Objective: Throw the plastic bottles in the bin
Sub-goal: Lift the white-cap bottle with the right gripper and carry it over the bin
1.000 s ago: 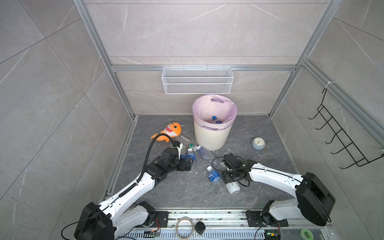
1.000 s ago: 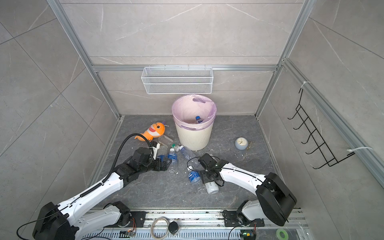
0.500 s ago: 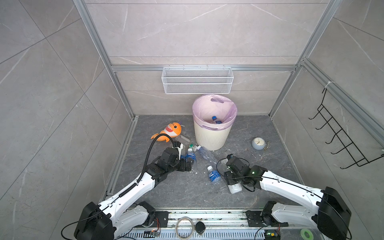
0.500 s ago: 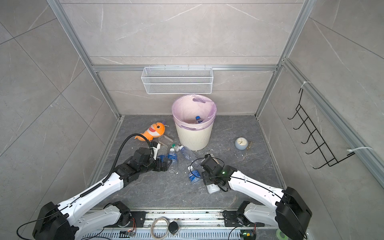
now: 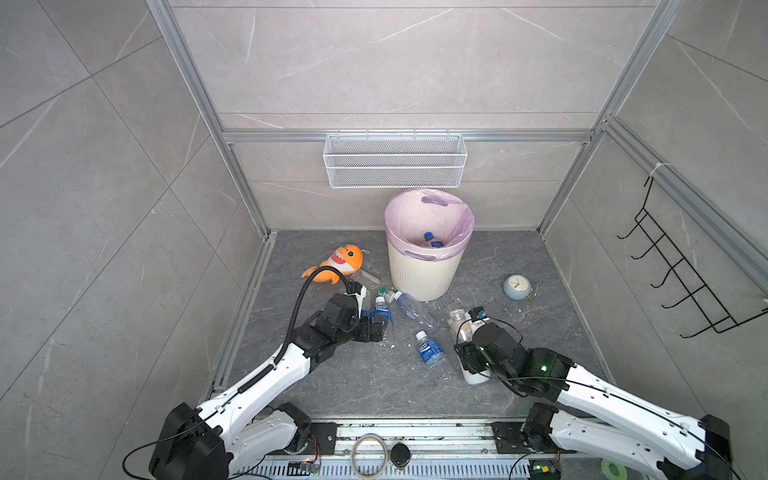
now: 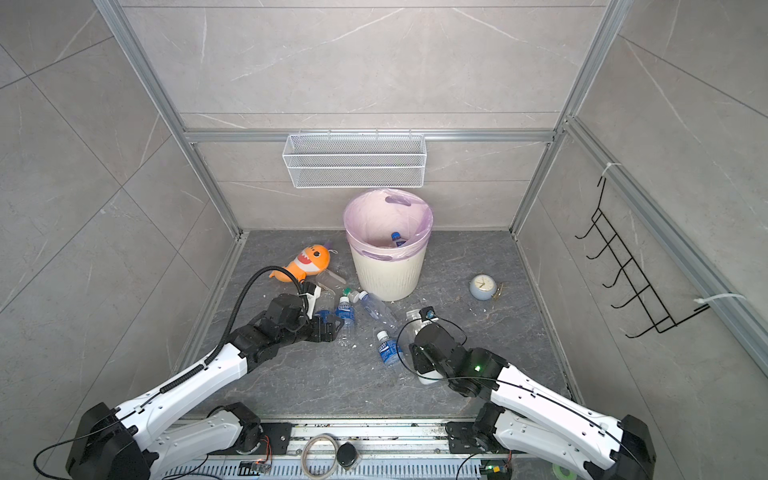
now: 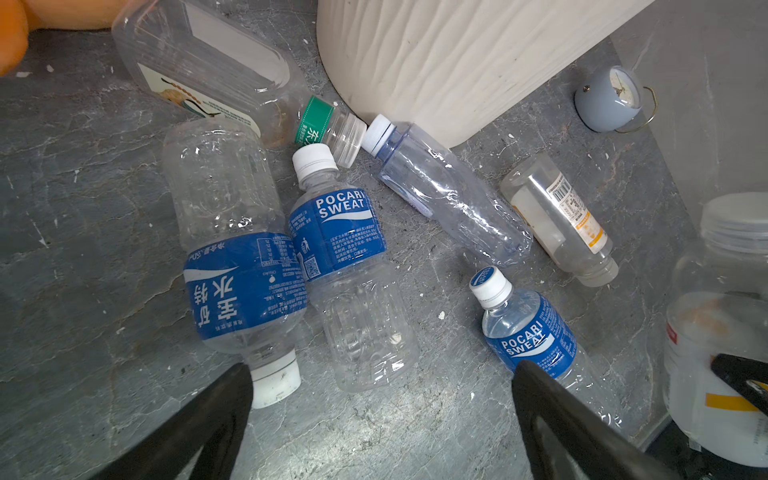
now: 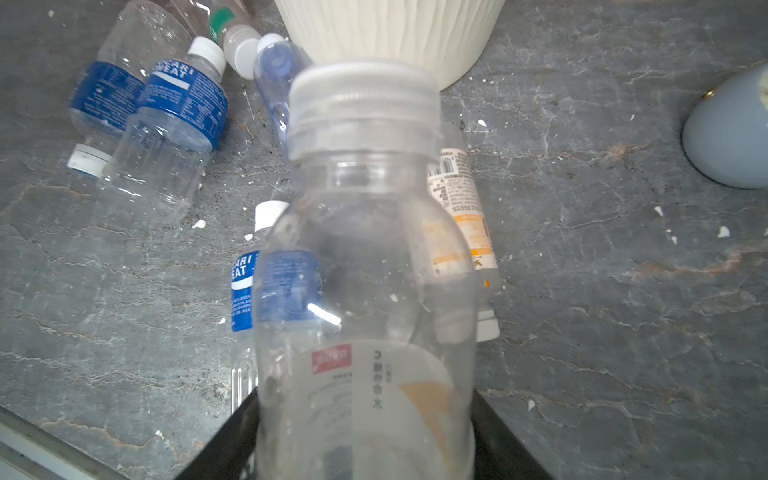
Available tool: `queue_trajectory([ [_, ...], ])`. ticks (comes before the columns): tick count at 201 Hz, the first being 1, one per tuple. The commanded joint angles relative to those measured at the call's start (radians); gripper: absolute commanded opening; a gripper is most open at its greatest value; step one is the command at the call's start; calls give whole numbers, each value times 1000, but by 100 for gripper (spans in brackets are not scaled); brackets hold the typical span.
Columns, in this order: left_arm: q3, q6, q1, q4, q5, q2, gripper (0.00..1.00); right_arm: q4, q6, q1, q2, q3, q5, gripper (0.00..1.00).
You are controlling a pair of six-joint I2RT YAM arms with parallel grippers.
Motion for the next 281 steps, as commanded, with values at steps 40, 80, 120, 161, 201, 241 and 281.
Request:
queue_trajectory([
  [40,46,22,-4,-8,-7,15,100,-14,-41,23,-170,29,69,58],
  [80,44,25,-5,-13,-8,20,100,-9,-89,25,-208,107,69,58],
  [120,38,28,-4,-10,-10,22,100,-12,-132,25,-164,221,79,58],
  [161,29,33,-4,-1,-11,28,100,3,-168,26,-108,324,70,58],
  [201,36,41,-4,3,-8,42,100,16,-198,26,-59,400,47,58],
  [241,53,46,-5,6,-1,67,100,-10,-226,25,23,525,57,57],
  [281,61,50,-4,7,0,72,100,-64,-263,25,212,759,88,57],
])
